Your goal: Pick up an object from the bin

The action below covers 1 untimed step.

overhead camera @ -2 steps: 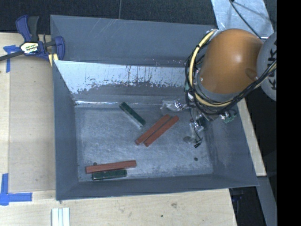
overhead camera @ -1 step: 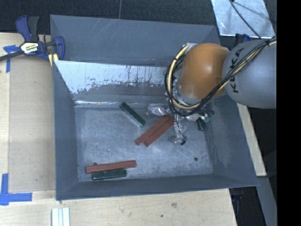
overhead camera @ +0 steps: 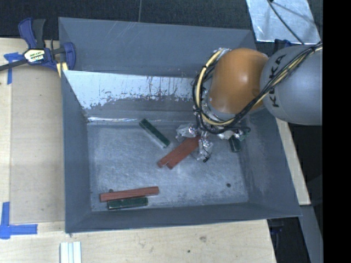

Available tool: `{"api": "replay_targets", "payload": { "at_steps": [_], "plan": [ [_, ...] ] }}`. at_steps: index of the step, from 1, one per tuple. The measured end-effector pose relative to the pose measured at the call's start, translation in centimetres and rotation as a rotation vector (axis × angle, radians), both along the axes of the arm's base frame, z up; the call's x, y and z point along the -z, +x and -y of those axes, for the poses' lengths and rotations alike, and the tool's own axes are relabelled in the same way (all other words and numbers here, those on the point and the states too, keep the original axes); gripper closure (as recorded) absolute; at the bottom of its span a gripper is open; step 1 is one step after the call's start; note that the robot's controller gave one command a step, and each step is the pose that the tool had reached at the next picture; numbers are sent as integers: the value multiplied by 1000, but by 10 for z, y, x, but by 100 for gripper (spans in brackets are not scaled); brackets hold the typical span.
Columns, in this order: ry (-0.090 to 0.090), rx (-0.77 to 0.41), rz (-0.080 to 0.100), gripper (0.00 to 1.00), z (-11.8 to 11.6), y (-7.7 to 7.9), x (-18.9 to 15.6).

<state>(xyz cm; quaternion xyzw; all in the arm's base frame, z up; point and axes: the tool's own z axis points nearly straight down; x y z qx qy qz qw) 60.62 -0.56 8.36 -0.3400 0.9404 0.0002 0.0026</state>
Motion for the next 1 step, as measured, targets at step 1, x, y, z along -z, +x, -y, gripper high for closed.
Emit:
{"api": "replay_targets", "payload": {
  "at_steps": [1],
  "plan": [
    [-1,24,0,100,4,11,-142]
  ]
}}
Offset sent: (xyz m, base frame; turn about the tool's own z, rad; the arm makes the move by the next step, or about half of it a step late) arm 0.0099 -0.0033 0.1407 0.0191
